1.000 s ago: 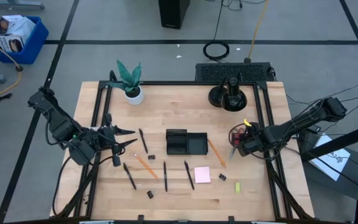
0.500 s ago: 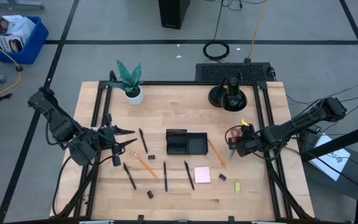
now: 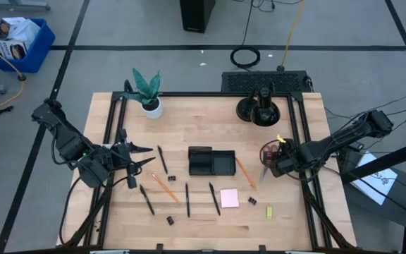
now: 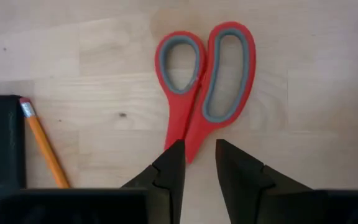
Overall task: Pick and place office supplies into organizer
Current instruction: Put the scissor into the desk organizer
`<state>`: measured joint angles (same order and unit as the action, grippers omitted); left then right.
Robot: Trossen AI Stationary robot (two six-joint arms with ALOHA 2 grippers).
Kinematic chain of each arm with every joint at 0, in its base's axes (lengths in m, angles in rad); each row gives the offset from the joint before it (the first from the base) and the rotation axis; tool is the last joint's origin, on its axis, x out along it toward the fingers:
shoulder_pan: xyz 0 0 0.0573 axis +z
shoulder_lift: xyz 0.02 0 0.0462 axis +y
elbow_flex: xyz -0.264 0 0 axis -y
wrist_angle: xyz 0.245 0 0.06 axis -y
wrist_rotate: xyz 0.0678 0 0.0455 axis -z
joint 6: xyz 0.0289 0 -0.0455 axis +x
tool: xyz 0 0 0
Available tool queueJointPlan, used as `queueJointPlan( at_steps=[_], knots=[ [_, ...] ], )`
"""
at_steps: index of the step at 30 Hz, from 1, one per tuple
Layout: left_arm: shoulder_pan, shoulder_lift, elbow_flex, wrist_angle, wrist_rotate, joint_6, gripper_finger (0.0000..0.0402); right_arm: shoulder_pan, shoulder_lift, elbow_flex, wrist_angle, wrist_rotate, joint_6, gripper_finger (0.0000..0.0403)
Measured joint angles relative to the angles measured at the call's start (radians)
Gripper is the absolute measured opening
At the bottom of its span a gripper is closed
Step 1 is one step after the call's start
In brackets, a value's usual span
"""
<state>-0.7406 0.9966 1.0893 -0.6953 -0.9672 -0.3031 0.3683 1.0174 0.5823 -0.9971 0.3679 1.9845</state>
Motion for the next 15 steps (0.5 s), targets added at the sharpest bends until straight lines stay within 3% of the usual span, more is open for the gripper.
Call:
queueJointPlan(
  at_steps=[15],
  knots=[
    [0.0, 0.0, 0.0, -0.011, -0.001, -0.002, 0.0127, -0.003, 0.104, 0.002, -0.019, 0.021, 0.11, 0.0083]
  ],
)
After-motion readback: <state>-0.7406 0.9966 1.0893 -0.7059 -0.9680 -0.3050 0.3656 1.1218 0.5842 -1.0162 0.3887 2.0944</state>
